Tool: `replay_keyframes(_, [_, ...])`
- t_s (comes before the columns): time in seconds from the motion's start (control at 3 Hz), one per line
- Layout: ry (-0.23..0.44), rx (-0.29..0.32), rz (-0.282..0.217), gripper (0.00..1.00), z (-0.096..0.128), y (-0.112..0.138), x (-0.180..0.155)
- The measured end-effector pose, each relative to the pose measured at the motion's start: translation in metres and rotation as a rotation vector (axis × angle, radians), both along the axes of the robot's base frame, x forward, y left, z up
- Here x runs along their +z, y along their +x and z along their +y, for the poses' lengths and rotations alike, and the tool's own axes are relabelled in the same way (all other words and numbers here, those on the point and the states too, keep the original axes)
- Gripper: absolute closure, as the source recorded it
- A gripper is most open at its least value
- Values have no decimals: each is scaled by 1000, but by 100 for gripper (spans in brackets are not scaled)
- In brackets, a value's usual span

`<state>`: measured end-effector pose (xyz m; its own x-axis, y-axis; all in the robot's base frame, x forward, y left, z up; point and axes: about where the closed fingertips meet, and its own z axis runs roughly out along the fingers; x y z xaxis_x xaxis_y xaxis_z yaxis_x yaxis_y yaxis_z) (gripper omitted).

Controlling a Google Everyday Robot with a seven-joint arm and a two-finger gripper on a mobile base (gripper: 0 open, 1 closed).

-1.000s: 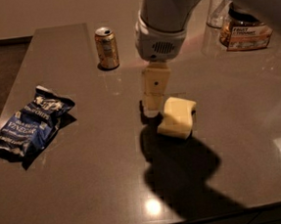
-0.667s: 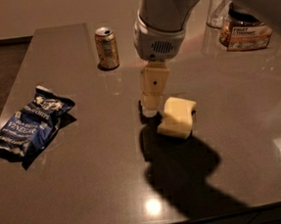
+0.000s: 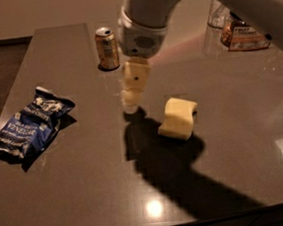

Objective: Pick blue chip bag

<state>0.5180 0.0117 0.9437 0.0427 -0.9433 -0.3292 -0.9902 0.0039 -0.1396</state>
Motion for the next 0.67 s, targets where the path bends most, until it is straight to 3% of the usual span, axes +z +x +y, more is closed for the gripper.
replay_keyframes(0.67, [41, 109, -9, 0, 79, 2, -4])
